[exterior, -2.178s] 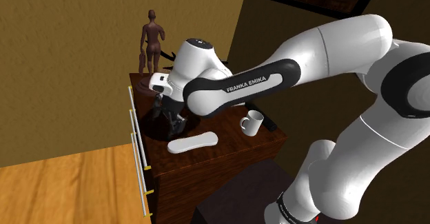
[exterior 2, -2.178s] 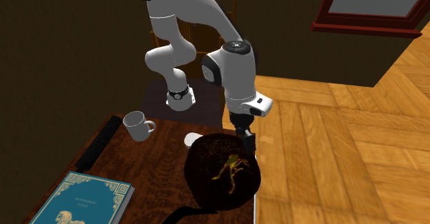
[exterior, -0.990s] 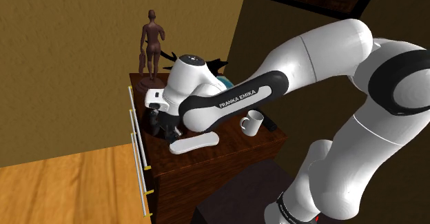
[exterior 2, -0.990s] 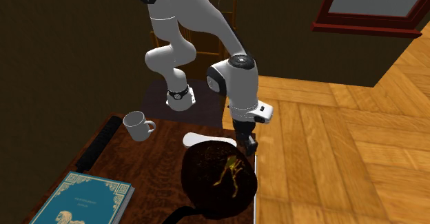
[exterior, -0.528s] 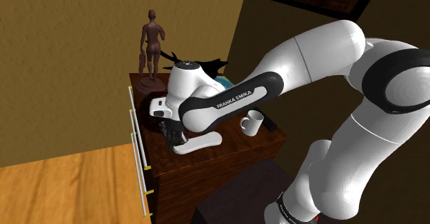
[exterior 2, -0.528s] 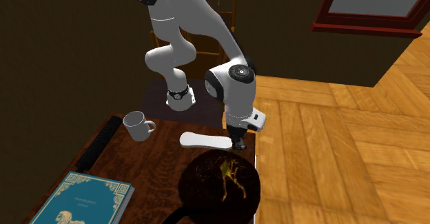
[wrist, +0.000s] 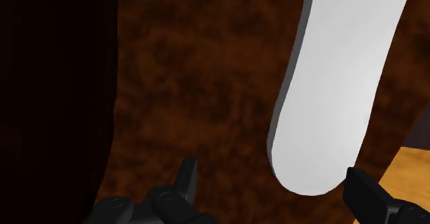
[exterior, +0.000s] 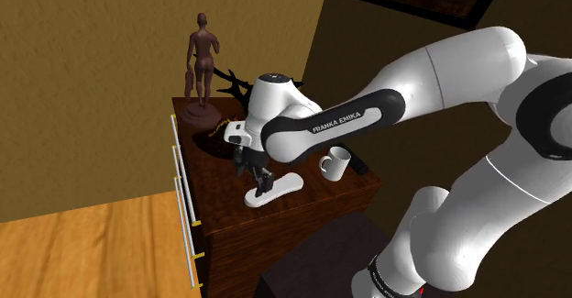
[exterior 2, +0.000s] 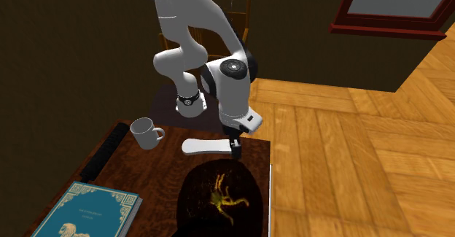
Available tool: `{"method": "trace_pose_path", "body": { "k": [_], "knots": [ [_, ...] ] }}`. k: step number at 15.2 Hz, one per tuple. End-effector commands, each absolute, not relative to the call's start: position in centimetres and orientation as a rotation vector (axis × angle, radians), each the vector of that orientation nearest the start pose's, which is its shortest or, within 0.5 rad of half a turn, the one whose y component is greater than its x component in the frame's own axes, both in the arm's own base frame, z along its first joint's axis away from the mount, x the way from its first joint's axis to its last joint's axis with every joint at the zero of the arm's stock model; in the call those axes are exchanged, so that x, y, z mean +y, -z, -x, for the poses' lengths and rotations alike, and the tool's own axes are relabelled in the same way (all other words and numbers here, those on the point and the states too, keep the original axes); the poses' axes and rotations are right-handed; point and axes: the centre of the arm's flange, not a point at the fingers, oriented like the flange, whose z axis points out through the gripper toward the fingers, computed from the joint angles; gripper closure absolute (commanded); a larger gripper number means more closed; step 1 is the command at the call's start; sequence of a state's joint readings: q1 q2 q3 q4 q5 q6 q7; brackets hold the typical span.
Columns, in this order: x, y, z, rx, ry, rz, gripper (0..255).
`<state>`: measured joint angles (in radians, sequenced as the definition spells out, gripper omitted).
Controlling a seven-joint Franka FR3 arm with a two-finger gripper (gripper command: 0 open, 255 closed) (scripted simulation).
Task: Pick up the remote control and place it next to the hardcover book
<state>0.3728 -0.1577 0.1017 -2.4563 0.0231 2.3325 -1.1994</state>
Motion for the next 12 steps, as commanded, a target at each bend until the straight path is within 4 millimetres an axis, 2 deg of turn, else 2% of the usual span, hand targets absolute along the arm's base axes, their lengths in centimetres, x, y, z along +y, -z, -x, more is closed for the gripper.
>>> {"method": "trace_pose_path", "body": {
  "k": [1, 3, 10, 12],
  "knots": [
    [18.7, -36.6, -41.0, 2.234, -0.037, -2.200, 0],
    [16.6, -37.4, -40.1, 2.169, -0.024, -2.272, 0],
    [16.6, -33.7, -40.2, 2.169, -0.024, -2.272, 0],
    [16.7, -33.4, -40.2, 2.169, -0.025, -2.272, 0]
  ]
}}
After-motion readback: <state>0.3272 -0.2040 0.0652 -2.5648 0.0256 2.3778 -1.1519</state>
